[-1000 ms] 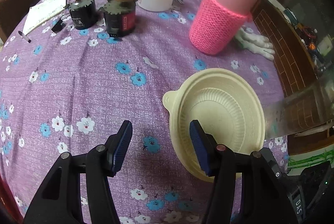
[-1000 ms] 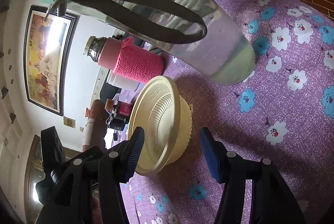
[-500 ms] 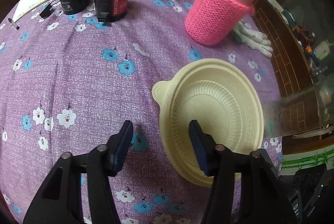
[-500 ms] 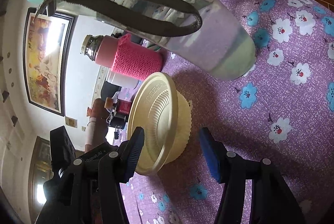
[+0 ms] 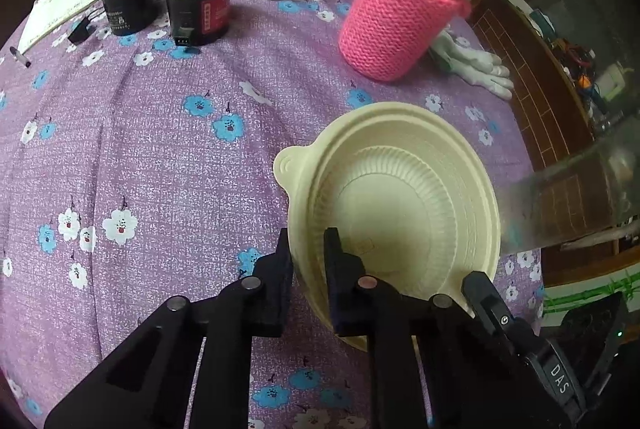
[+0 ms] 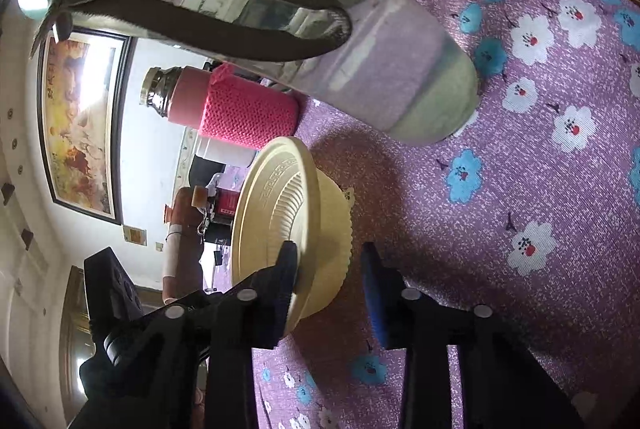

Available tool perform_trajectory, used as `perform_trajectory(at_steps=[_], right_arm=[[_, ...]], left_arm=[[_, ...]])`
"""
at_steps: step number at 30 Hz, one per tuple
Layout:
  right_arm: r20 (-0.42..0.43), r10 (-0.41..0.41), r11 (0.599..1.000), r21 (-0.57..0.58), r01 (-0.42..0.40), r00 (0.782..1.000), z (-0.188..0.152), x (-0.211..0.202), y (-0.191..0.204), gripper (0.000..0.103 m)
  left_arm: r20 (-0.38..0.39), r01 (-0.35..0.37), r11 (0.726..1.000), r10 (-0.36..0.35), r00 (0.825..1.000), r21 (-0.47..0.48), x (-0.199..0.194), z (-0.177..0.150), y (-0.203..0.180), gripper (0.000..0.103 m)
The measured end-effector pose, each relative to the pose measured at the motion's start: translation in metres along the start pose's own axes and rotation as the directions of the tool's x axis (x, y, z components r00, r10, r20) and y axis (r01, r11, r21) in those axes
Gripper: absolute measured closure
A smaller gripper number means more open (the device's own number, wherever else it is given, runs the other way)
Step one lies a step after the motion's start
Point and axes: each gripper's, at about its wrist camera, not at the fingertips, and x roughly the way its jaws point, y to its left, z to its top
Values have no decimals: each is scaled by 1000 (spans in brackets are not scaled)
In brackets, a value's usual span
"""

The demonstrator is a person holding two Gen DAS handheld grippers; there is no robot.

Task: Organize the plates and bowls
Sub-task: 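Close the left gripper on the beige plastic bowl rim, then lift the beige bowl and carry it toward the red plate stack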

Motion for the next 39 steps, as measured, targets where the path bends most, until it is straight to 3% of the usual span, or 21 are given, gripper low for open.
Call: perform_trajectory(at_steps=[6, 19, 29, 39], right_arm=[[4, -8, 999, -41, 8, 1000, -2, 1, 10, 90], [-79, 2, 999, -43, -6, 997, -26, -7, 27, 94], [-94, 18, 995, -101, -27, 995, -65, -35, 50, 94], [-124, 50, 985, -160, -70, 991, -127, -59, 82, 94]], left_arm=[[8, -2, 1000, 1, 1000, 24, -4, -4, -1, 92], [79, -30, 999, 27, 997, 35, -38, -30, 18, 92], [215, -64, 997, 52, 975, 48, -95, -74, 47, 92], [314, -91, 996, 79, 946, 23, -148, -119, 89, 92]])
